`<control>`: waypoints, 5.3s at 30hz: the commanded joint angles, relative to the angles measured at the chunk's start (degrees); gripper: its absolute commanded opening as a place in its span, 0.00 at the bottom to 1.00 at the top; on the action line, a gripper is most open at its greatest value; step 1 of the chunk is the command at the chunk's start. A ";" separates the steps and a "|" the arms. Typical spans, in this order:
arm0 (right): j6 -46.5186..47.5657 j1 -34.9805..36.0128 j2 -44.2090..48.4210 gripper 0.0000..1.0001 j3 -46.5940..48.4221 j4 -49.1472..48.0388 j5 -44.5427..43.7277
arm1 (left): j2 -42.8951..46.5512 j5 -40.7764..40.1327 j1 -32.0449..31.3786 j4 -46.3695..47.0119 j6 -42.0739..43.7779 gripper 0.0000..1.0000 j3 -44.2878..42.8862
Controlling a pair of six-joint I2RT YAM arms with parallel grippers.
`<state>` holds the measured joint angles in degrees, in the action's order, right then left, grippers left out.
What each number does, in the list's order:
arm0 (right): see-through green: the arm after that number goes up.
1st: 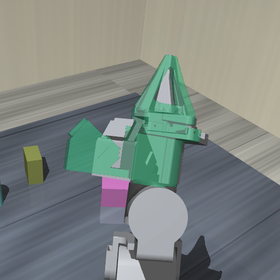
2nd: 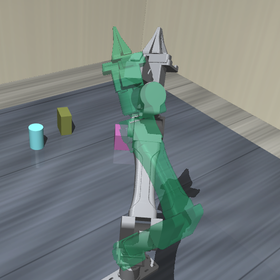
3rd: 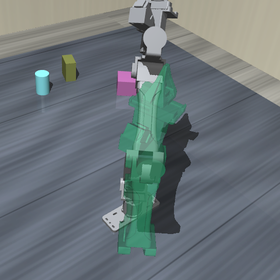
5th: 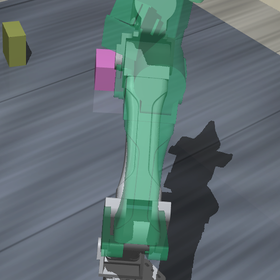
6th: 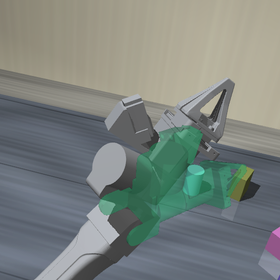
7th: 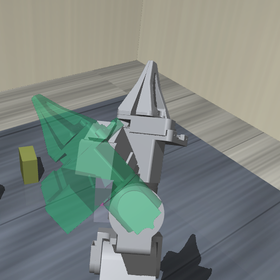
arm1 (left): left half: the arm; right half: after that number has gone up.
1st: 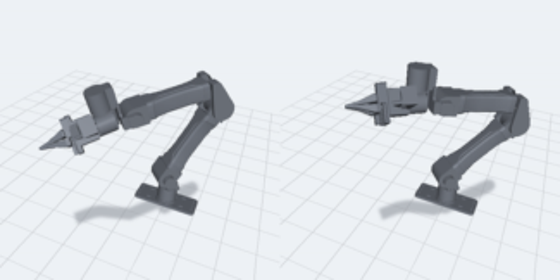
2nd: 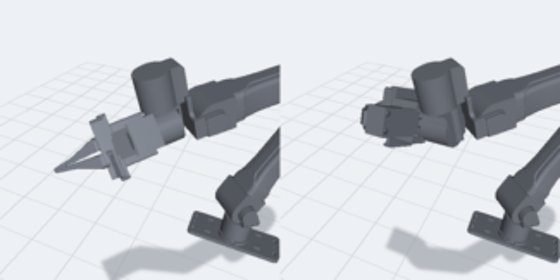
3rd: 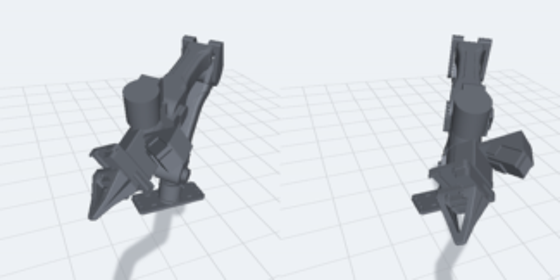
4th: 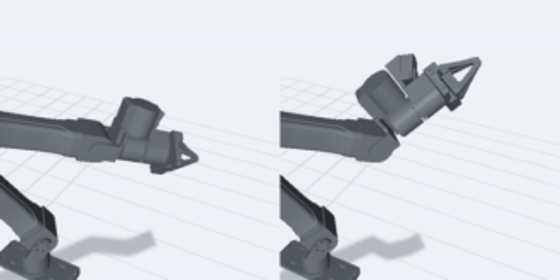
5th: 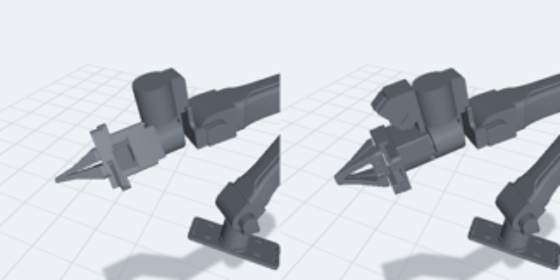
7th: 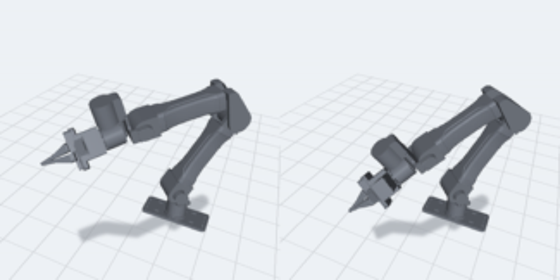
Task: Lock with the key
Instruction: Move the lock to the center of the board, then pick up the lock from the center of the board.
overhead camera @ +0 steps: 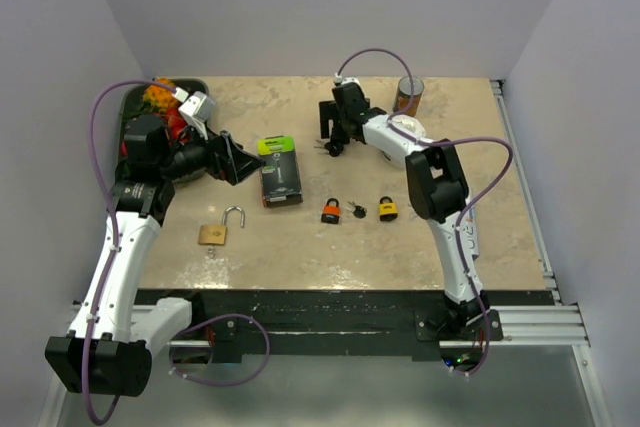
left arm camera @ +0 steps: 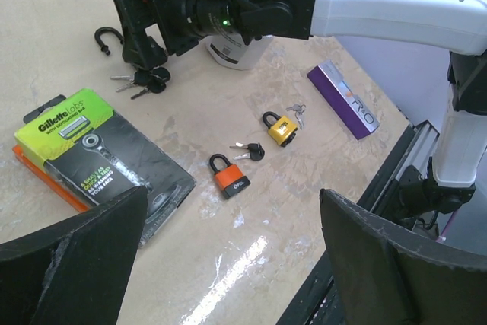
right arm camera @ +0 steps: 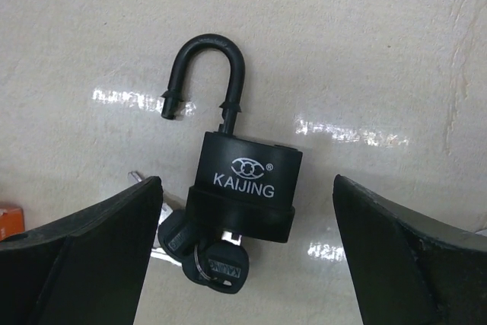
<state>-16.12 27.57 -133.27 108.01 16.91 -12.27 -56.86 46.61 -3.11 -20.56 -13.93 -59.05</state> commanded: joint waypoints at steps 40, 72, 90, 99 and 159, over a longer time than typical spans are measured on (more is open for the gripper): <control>34.12 -4.90 33.68 0.00 -8.86 3.04 41.09 | -8.44 9.27 0.48 -4.12 19.03 0.99 -8.98; 74.21 22.61 64.98 0.00 -29.43 23.00 39.70 | -2.64 24.66 -16.92 15.98 -1.45 0.81 13.25; 79.23 24.55 67.27 0.00 -31.89 25.37 35.83 | -8.87 27.92 -11.11 -26.33 36.85 0.85 0.34; 76.15 24.81 62.79 0.00 -29.61 22.65 35.39 | -3.51 21.68 -20.25 3.74 7.53 0.84 9.38; 56.30 18.33 61.38 0.99 -26.18 23.61 41.52 | -2.29 22.56 -23.52 10.47 5.83 0.00 8.08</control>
<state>47.42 51.20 -73.06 78.85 41.15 22.44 -59.99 65.54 -26.96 -6.85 -16.40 -44.01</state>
